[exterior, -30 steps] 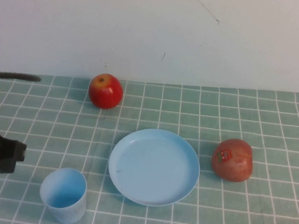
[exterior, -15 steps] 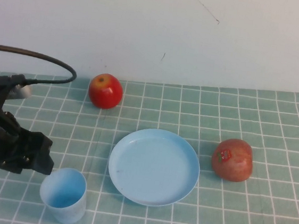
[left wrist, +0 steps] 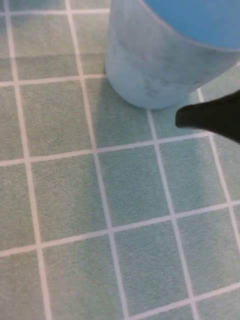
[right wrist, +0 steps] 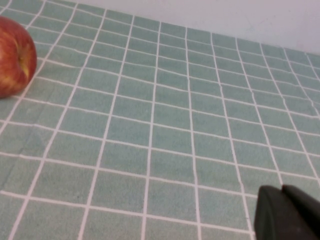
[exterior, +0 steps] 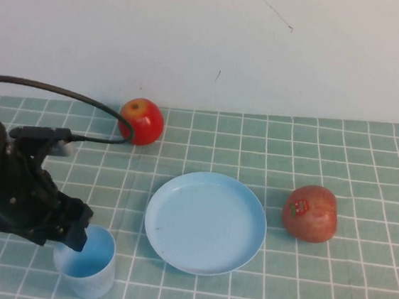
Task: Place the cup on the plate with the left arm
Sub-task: Pick up the cup from the table, then place the cup on the plate
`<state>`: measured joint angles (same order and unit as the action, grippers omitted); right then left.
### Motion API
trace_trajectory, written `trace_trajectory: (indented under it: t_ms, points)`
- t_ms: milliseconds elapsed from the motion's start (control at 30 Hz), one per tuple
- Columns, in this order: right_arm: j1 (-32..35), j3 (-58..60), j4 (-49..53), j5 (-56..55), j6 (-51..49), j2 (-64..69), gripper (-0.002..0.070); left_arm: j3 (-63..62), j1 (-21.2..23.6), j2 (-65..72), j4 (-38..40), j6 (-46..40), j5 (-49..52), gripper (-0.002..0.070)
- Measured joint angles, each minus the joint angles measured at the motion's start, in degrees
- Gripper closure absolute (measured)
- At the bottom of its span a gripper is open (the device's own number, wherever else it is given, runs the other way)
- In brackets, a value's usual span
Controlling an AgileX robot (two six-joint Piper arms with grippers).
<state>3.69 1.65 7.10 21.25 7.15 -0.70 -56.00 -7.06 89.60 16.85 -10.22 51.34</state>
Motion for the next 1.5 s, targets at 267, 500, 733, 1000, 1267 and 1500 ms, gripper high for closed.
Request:
trace_trajectory:
  t_ms: [267,500,733,1000,1267,1500]
  points:
    - [0.0,0.0,0.0,0.0,0.0,0.0,0.0678,-0.5,-4.2,6.7,-7.6,6.5,-2.0,0.0394]
    - [0.0,0.0,0.0,0.0,0.0,0.0,0.0678,-5.1,-4.4,7.6,-2.9,2.7,0.1,0.0651]
    - [0.0,0.0,0.0,0.0,0.0,0.0,0.0678,-19.1,-7.4,7.6,-2.8,2.9,6.8,0.0662]
    - [0.0,0.0,0.0,0.0,0.0,0.0,0.0678,-31.7,-14.0,13.1,-3.3,3.5,8.2,0.0662]
    - [0.0,0.0,0.0,0.0,0.0,0.0,0.0678,-39.0,-16.4,24.8,-4.0,3.5,9.7,0.0662]
    - [0.0,0.0,0.0,0.0,0.0,0.0,0.0678,-40.7,-16.4,29.6,-3.8,3.9,10.0,0.056]
